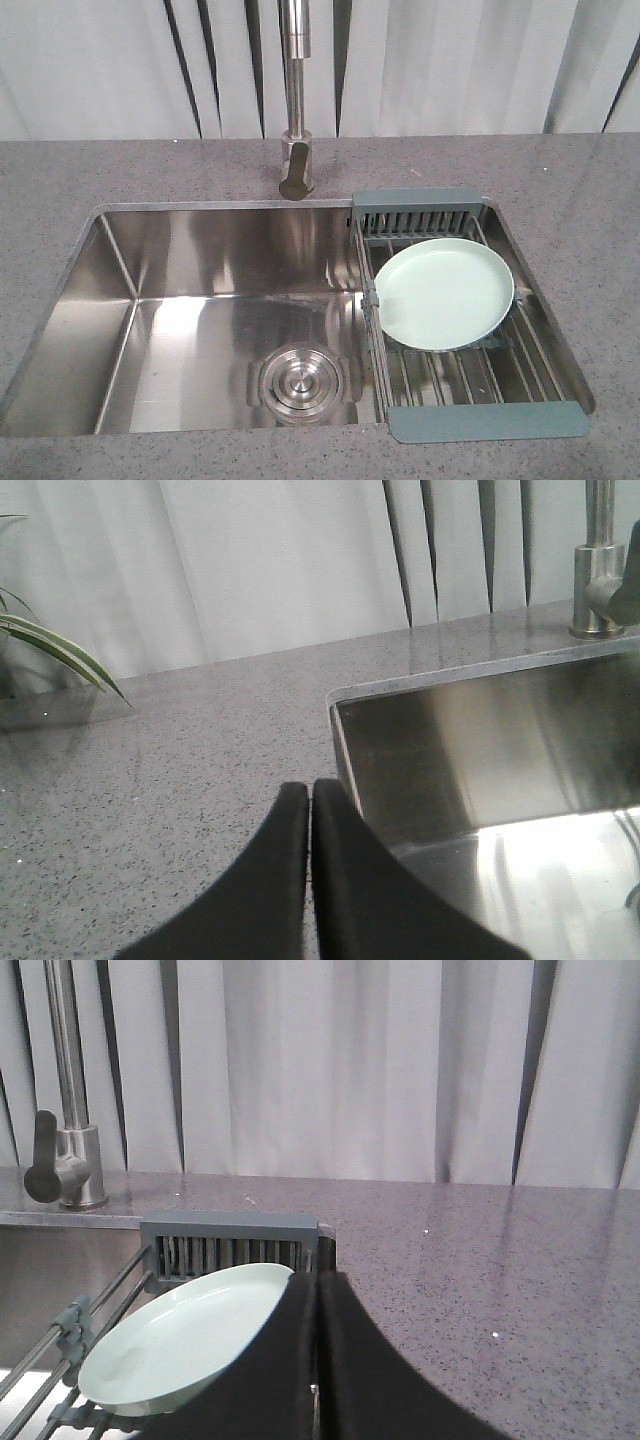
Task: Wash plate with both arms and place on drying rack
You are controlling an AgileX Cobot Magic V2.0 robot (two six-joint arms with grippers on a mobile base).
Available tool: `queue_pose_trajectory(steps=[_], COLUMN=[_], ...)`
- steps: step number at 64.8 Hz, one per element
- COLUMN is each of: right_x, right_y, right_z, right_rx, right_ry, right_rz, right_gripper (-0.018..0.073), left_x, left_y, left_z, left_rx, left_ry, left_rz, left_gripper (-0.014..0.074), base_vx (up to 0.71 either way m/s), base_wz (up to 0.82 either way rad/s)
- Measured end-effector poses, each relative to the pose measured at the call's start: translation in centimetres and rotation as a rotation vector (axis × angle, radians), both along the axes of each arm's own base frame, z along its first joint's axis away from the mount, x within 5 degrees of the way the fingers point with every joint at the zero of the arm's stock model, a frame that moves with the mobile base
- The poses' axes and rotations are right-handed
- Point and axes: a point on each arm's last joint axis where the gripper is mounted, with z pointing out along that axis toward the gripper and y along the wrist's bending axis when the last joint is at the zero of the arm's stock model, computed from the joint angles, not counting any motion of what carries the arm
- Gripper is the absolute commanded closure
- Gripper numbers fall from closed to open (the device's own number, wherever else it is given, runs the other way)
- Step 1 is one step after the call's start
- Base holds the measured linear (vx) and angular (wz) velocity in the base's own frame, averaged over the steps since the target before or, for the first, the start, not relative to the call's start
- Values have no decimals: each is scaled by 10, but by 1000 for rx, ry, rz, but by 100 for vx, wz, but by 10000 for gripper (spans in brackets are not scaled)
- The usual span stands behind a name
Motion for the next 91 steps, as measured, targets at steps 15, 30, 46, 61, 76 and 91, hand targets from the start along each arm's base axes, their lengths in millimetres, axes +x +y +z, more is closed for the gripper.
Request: queue_pose_trajectory(steps=[15, 30, 46, 61, 76, 91], right_x=[0, 0, 0, 0, 0, 0], right_y=[0, 0, 0, 0, 0, 0], right_z=[1, 1, 1, 1, 1, 1], right_rx=[-3, -3, -3, -3, -3, -3], right_ry=[-6, -6, -7, -7, -7, -7], right_rz=[0, 0, 0, 0, 0, 0], right_gripper=[566, 566, 566, 566, 566, 566], left_x=[0, 0, 0, 0, 0, 0], left_y=[0, 0, 0, 0, 0, 0], left_z=[0, 0, 0, 0, 0, 0], left_rx=[0, 0, 0, 0, 0, 0], left_ry=[0, 0, 0, 0, 0, 0], left_rz=[0, 0, 0, 0, 0, 0], left_gripper=[603, 603, 603, 603, 603, 603], base_vx=[0, 0, 0, 0, 0, 0], base_wz=[0, 0, 0, 0, 0, 0])
